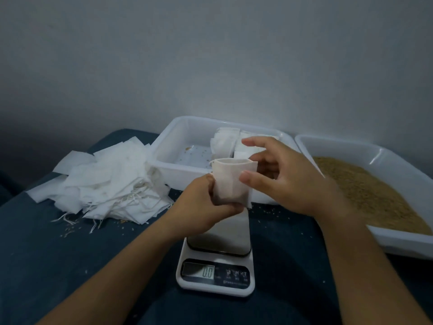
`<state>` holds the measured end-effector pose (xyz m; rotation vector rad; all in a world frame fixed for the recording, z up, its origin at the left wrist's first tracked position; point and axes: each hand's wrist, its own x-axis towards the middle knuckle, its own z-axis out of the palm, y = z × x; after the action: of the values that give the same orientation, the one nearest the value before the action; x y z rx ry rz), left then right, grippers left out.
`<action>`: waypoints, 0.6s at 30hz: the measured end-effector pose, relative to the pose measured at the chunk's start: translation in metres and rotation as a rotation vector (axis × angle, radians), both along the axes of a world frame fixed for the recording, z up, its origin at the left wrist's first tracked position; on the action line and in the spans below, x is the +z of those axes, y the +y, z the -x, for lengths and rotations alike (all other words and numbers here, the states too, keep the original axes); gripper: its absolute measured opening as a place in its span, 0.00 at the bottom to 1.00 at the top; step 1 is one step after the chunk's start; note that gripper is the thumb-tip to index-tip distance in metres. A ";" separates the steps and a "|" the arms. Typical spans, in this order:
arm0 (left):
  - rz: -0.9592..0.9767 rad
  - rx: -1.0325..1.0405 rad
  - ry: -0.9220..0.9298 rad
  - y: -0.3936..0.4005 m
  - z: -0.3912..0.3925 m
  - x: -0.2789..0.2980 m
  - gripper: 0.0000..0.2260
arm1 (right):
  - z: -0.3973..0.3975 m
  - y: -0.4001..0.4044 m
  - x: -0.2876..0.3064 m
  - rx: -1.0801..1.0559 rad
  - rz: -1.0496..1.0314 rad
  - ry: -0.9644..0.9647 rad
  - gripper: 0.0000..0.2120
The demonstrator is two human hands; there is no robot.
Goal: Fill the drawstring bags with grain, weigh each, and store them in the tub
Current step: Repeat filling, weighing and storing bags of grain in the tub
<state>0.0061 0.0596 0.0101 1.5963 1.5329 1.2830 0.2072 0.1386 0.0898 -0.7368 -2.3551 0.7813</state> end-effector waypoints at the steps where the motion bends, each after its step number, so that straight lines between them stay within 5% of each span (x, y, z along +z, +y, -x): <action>1: -0.004 0.019 -0.009 -0.002 0.004 -0.002 0.18 | 0.002 -0.003 -0.007 -0.013 0.044 0.040 0.26; 5: -0.001 0.010 0.002 -0.007 0.009 -0.006 0.19 | 0.014 -0.014 -0.043 -0.110 -0.035 0.101 0.05; 10: -0.076 -0.060 0.008 -0.017 0.016 -0.015 0.17 | 0.012 -0.019 -0.072 -0.200 -0.067 0.192 0.06; 14: -0.094 -0.008 -0.042 -0.016 0.019 -0.016 0.05 | 0.006 -0.019 -0.084 -0.217 -0.055 0.167 0.04; 18: -0.002 -0.004 -0.063 -0.010 0.028 -0.023 0.06 | 0.011 -0.021 -0.090 -0.178 0.016 0.134 0.07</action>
<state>-0.0221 0.0497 -0.0133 1.5447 1.4899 1.3208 0.1966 0.1173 -0.0003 -0.8596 -2.1331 0.7494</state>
